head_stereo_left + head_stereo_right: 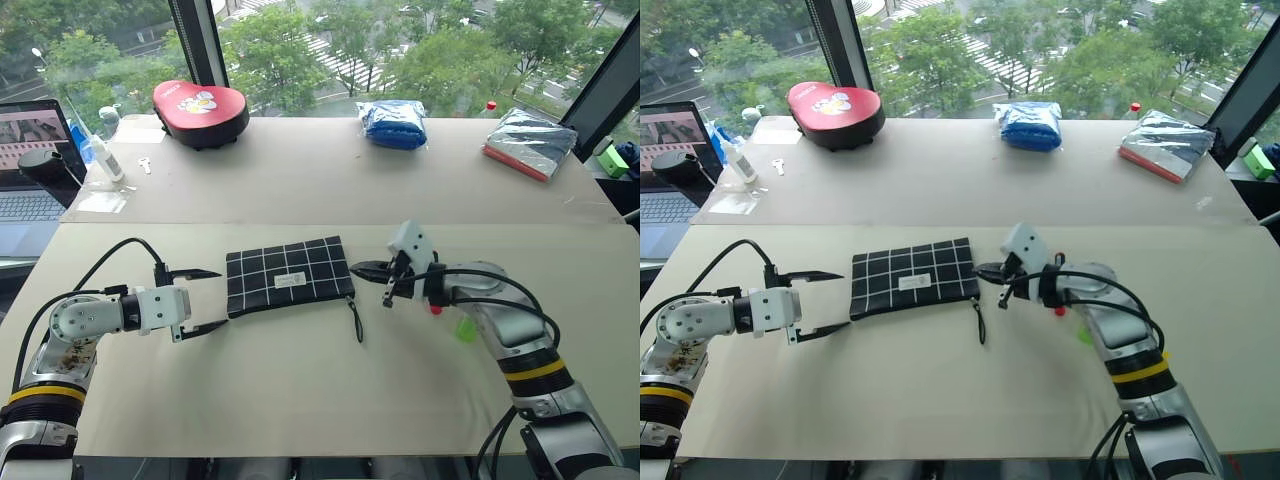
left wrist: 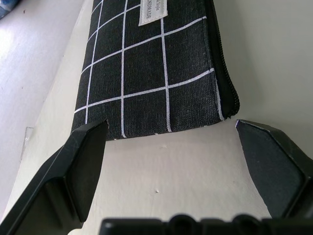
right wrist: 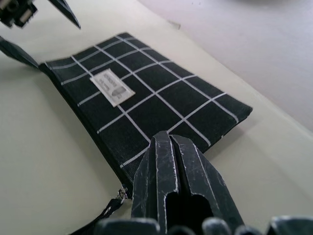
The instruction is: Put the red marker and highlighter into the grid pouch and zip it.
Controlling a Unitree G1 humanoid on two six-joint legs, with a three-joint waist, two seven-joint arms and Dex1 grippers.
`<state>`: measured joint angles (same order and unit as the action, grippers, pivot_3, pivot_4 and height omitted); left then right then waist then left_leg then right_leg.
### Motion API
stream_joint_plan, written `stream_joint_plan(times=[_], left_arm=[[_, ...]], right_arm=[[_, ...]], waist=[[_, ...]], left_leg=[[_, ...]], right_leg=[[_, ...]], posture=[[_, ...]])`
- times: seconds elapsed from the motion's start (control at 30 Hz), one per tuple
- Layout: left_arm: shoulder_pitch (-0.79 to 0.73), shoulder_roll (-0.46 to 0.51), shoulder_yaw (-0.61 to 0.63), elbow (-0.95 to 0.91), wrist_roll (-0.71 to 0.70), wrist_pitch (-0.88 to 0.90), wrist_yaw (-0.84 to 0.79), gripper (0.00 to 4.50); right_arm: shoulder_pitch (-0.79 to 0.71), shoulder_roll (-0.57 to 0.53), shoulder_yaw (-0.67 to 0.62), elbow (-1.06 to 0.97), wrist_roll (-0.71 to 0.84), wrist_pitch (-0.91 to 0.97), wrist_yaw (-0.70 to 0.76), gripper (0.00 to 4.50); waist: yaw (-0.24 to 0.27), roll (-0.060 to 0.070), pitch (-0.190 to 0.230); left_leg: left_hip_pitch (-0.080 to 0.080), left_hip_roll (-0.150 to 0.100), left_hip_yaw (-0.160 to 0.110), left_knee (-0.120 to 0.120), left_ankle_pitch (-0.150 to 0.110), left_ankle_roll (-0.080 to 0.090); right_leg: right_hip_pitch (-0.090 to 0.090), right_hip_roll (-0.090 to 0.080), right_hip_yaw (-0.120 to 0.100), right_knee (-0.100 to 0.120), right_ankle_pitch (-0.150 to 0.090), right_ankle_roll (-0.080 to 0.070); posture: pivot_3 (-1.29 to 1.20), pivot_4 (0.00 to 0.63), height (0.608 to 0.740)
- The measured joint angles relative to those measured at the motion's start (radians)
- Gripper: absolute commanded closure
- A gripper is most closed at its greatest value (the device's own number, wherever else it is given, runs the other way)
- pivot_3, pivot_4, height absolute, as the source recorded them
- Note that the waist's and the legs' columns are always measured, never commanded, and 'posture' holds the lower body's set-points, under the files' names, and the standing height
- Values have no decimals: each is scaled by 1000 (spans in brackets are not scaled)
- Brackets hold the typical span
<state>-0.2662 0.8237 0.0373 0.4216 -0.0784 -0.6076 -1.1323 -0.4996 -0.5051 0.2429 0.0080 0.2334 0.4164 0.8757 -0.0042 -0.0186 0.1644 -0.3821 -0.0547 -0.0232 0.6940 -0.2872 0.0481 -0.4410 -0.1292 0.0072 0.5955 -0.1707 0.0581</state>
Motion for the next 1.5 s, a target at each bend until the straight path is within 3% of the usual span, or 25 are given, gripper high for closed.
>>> stream_joint_plan(times=[0.43,0.8,1.2,1.5], left_arm=[[-18,-9,-34,0,-3,0,15,0],[-28,-9,-48,38,-4,-81,10,0],[-97,-32,-97,230,63,-421,88,0],[-251,-32,-147,483,274,-664,297,0]], right_arm=[[-91,84,80,100,-136,-17,-12,4480],[-100,61,114,105,-196,-85,40,4480],[-101,68,108,119,-208,-111,63,4480],[-80,67,96,110,-204,-110,83,4480]], waist=[[-10,0,0],[-11,0,0],[-6,1,-1],[-2,1,-1]], left_leg=[[1,0,0,0,2,-3],[1,0,0,0,2,-3],[4,-1,0,0,2,-3],[9,0,0,1,3,-3]], right_leg=[[0,1,-1,1,0,0],[0,1,-1,1,0,0],[3,1,-2,1,0,0],[4,1,-5,8,2,-3]], posture=[[0,150,740],[0,150,740],[0,150,740],[0,150,740]])
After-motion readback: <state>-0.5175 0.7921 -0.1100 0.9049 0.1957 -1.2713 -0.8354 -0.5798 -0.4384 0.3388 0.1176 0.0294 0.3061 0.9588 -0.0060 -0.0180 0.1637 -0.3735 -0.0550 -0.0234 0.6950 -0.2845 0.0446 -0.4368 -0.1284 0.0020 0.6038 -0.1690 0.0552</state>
